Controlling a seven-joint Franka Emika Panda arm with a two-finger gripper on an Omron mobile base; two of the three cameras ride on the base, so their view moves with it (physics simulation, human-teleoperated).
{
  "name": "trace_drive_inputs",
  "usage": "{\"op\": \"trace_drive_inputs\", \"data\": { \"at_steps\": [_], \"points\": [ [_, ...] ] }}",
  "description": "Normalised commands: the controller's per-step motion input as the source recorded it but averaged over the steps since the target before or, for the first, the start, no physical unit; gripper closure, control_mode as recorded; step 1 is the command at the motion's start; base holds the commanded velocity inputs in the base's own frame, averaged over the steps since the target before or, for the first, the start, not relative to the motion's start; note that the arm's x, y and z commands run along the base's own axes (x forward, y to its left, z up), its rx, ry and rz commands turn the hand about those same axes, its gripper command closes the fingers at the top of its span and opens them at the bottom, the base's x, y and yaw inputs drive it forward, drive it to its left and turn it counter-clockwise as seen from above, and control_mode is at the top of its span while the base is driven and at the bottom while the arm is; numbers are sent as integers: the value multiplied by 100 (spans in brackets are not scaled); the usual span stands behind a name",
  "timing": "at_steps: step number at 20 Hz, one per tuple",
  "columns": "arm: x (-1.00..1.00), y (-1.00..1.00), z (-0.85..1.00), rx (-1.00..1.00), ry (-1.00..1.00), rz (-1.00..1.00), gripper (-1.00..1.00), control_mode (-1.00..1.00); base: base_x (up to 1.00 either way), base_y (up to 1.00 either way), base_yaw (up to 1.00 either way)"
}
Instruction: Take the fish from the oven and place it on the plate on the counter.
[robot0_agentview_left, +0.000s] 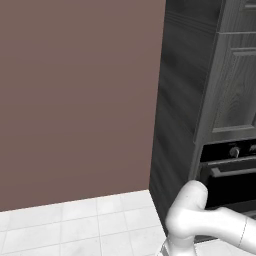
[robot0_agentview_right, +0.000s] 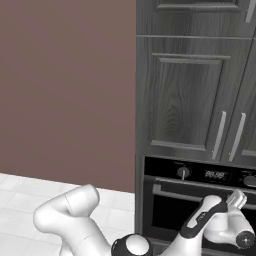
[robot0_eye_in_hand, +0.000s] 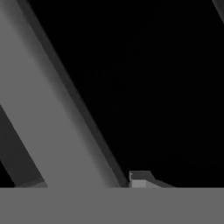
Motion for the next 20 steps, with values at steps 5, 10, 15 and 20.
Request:
{"op": "trace_drive_inputs", "data": {
  "at_steps": [5, 10, 15, 20],
  "points": [
    [-81, 0, -83, 0, 9, -2, 100, -100, 0, 0, 0],
    [-84, 0, -99, 0, 7, -2, 100, -100, 0, 0, 0],
    [-84, 0, -100, 0, 6, -1, 100, -100, 0, 0, 0],
    [-83, -1, -100, 0, 5, -1, 100, -100, 0, 0, 0]
  ]
}}
